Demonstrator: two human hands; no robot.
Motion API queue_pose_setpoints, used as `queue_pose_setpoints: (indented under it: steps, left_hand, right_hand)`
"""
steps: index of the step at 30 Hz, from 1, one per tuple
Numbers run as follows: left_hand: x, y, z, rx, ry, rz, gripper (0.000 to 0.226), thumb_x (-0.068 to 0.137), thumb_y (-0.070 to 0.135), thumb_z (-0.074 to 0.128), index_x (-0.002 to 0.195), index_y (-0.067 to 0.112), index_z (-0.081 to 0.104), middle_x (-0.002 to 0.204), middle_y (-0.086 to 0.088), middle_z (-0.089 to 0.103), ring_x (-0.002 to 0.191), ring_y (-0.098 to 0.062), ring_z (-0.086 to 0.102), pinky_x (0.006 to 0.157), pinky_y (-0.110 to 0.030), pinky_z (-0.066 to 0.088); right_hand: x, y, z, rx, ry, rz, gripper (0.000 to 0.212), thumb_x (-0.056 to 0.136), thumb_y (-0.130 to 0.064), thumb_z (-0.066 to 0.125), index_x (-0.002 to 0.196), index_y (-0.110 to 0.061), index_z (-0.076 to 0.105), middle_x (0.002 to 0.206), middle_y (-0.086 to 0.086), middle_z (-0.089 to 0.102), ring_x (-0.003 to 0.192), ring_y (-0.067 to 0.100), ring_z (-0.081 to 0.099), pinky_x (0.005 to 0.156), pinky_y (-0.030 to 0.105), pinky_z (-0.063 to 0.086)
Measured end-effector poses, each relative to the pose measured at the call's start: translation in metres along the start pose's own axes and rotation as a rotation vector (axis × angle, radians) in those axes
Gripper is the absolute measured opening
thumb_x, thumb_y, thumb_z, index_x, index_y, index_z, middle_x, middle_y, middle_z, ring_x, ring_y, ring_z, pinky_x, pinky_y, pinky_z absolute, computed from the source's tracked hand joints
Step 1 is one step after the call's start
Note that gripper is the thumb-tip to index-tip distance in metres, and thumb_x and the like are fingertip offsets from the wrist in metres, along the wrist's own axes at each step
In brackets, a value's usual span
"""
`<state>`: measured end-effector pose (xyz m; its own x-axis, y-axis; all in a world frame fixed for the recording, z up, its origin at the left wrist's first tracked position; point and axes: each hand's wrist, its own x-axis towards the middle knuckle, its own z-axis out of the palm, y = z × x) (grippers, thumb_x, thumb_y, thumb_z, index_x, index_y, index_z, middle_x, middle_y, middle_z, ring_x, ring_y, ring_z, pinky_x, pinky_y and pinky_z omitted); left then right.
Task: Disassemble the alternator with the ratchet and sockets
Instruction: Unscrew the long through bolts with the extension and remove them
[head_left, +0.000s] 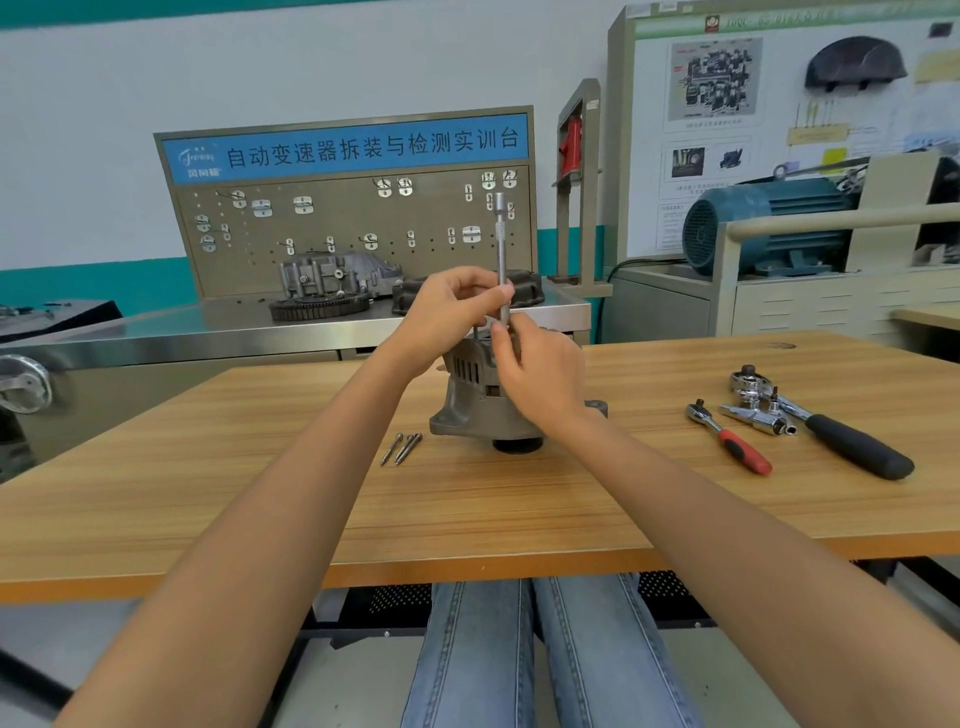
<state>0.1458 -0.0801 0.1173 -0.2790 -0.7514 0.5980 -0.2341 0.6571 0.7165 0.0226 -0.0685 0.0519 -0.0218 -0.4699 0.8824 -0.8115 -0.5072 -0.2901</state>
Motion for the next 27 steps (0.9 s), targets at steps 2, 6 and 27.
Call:
queue_pose_setpoints:
  steps: [2,6,27]
  left_hand:
    - [0.0004,-0.0007,0.0019,-0.008,0.020,-0.003,0.005,0.090,0.019,0.066,0.086,0.021,0.063,0.078,0.005,0.062,0.065,0.005,0.059,0.064,-0.012,0.049]
    - [0.0011,-0.0015,0.0033,-0.010,0.036,-0.009,0.005,0.091,0.020,0.065,0.088,0.019,0.061,0.080,0.004,0.062,0.068,0.001,0.059,0.067,-0.014,0.051]
    - [0.0003,0.0014,0.0030,0.007,0.009,-0.014,0.011,0.094,0.024,0.059,0.100,0.018,0.066,0.088,0.004,0.067,0.076,-0.001,0.062,0.068,-0.013,0.050]
  right_hand:
    - [0.0005,0.0000,0.0001,0.009,-0.014,0.014,0.027,0.097,-0.034,0.047,0.086,-0.011,0.057,0.060,-0.008,0.046,0.056,0.016,0.049,0.055,0.027,0.029]
    - [0.0000,0.0016,0.0005,-0.002,-0.010,-0.001,0.027,0.098,-0.031,0.047,0.087,-0.009,0.057,0.059,-0.006,0.046,0.054,0.018,0.050,0.055,0.027,0.028]
    - [0.0010,0.0018,0.0012,0.023,-0.015,0.002,0.022,0.099,-0.026,0.044,0.086,-0.011,0.055,0.059,-0.007,0.046,0.053,0.015,0.047,0.049,0.025,0.024]
